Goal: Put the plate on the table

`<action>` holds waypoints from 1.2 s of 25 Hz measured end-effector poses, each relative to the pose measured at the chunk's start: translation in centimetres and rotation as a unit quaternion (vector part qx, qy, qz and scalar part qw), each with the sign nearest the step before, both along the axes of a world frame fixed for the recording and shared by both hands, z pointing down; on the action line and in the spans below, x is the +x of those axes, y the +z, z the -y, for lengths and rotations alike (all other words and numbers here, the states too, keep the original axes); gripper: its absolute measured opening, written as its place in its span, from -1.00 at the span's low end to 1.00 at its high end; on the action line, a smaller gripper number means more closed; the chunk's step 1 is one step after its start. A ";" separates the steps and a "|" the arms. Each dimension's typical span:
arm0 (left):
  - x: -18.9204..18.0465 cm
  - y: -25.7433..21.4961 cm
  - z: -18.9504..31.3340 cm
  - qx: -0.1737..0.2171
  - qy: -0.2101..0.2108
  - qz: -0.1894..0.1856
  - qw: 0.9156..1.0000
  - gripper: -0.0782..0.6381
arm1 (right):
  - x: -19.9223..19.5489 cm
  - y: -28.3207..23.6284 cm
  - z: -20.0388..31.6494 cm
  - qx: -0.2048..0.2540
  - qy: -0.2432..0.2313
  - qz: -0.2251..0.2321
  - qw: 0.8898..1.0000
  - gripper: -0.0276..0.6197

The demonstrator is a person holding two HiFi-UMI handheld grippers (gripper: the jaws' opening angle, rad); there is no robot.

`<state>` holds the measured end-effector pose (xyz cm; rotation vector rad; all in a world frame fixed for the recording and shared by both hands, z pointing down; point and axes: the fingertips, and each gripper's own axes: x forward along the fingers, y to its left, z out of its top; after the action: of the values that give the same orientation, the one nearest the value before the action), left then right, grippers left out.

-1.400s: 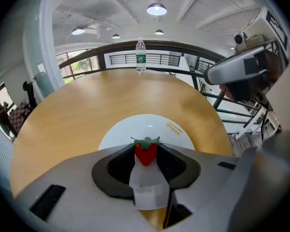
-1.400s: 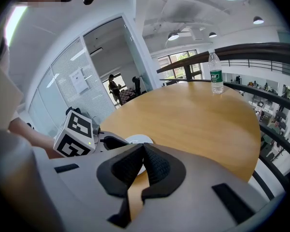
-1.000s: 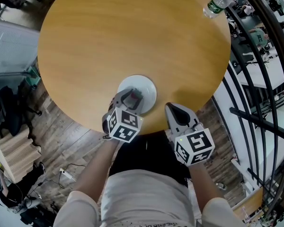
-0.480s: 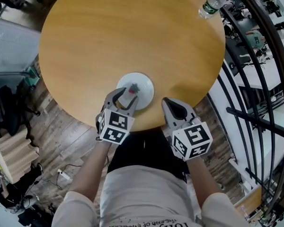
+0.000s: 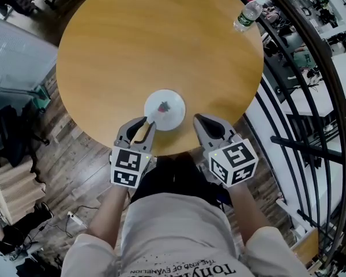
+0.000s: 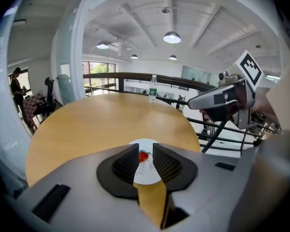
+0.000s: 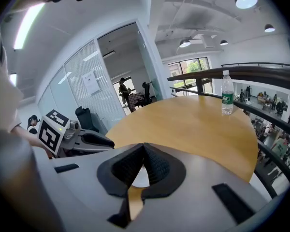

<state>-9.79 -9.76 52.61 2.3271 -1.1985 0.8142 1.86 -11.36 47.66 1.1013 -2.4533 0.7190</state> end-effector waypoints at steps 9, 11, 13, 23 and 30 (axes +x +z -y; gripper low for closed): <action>-0.5 -6.1 -5.1 0.023 -0.028 -0.049 0.998 -0.71 | -0.2 -3.5 -3.1 0.022 -0.015 0.001 1.000 -0.85; -1.7 -6.9 -5.5 0.018 -0.058 -0.061 0.996 -0.71 | -0.4 -4.0 -3.6 0.020 -0.016 0.004 1.000 -0.85; -2.5 -7.6 -5.8 0.021 -0.074 -0.068 0.995 -0.71 | -0.7 -4.3 -3.9 0.020 -0.019 -0.002 1.000 -0.85; -3.1 -9.6 -5.9 0.037 -0.096 -0.091 0.991 -0.71 | -0.7 -6.6 -3.9 0.040 -0.021 -0.005 0.999 -0.85; -2.7 -10.2 -6.2 0.046 -0.084 -0.089 0.991 -0.71 | -0.6 -6.3 -5.0 0.038 -0.014 -0.002 0.999 -0.85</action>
<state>-12.53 -3.56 42.41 2.2777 -1.3543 0.4912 1.27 -6.33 41.33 1.0928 -2.5057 0.6179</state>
